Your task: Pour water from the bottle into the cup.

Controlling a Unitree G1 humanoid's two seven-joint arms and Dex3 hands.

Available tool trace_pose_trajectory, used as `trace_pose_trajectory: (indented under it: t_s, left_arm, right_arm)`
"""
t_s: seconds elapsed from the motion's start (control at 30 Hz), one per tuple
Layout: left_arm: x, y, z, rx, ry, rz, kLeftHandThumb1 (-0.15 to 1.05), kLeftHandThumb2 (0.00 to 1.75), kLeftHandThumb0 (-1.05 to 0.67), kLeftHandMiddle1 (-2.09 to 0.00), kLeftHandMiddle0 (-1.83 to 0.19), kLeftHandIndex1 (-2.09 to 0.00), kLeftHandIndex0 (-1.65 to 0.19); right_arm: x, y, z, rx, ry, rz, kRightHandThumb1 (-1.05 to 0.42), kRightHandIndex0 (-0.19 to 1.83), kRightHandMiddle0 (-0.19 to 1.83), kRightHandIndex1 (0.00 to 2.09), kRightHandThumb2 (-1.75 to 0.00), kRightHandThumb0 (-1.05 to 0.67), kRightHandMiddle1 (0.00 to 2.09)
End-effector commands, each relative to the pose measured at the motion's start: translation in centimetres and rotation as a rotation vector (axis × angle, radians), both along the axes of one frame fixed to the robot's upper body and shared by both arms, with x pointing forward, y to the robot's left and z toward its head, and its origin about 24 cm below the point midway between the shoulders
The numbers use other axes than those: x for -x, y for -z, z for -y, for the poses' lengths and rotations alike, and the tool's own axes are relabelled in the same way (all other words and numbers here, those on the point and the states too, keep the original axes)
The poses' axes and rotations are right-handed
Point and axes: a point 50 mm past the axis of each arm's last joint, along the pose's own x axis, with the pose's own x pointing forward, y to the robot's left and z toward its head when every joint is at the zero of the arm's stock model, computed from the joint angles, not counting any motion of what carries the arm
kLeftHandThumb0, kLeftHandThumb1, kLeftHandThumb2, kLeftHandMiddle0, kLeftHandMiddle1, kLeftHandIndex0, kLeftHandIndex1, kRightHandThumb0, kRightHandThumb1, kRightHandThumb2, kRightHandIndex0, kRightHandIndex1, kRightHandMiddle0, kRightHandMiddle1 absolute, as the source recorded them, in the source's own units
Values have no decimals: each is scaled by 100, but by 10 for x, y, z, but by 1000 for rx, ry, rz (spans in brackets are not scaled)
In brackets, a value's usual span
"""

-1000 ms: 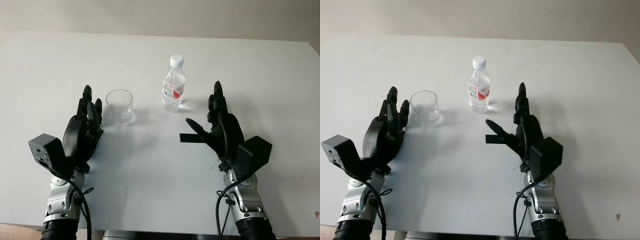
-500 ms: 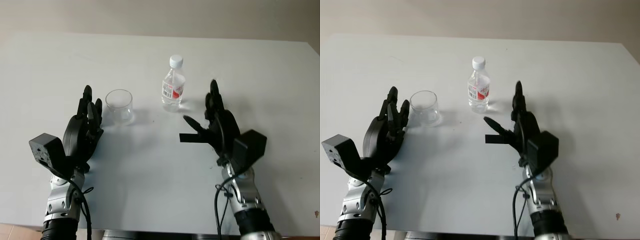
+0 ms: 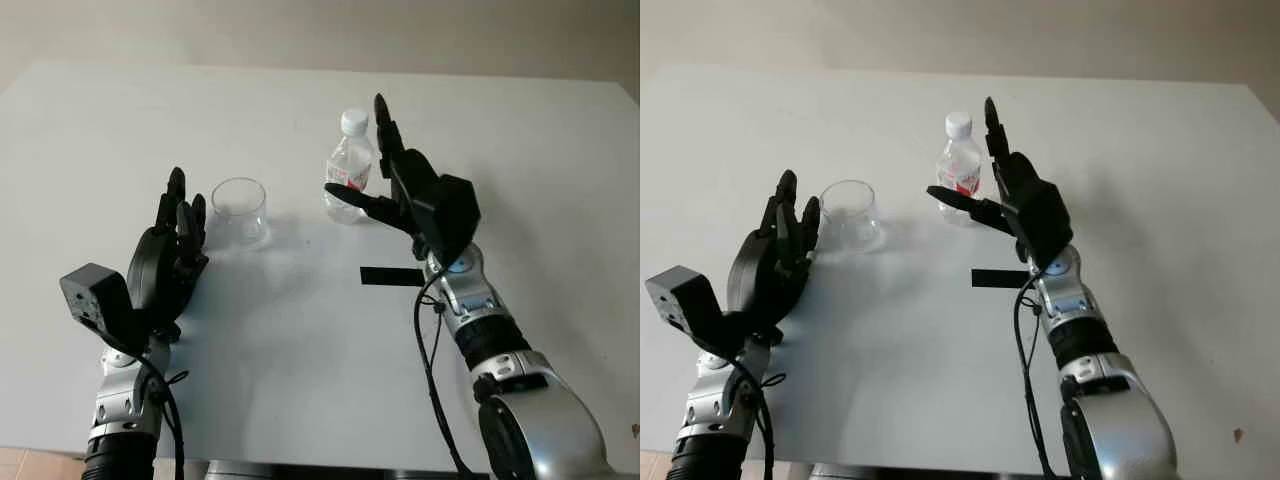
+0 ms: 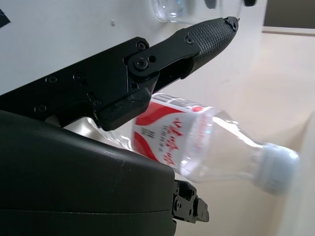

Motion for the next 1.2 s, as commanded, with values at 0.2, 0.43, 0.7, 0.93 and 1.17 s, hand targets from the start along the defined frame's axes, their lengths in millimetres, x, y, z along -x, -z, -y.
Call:
trace_pose_trajectory:
  t_s: [0.2, 0.43, 0.7, 0.93, 1.17]
  left_arm:
    - [-1, 1, -2, -1, 4, -9, 105, 78, -80, -5, 9, -7, 15]
    - [-2, 0, -3, 1, 1, -1, 105, 78, -79, -6, 7, -7, 14]
    - [0, 1, -5, 2, -8, 1, 105, 77, -80, -6, 7, -7, 13]
    - [2, 1, -4, 1, -14, 6, 105, 76, -80, -6, 6, -7, 12]
    - [4, 0, -4, 1, -15, 8, 105, 76, -81, -5, 7, -6, 13]
  right_arm:
    - [-7, 4, -10, -60, 1, -67, -90, -19, -19, 0, -5, -96, 0]
    - [-8, 14, -14, -141, 21, -158, -89, -19, -19, 0, -5, -91, 0]
    - [-8, 12, -25, -189, -12, -161, -89, -19, -19, 0, -5, -88, 0]
    - [-10, 2, -32, -229, 6, -98, -87, -19, -18, 0, -5, -83, 1]
    - [-12, -5, -36, -263, 42, -62, -86, -16, -3, 2, -5, -69, 9]
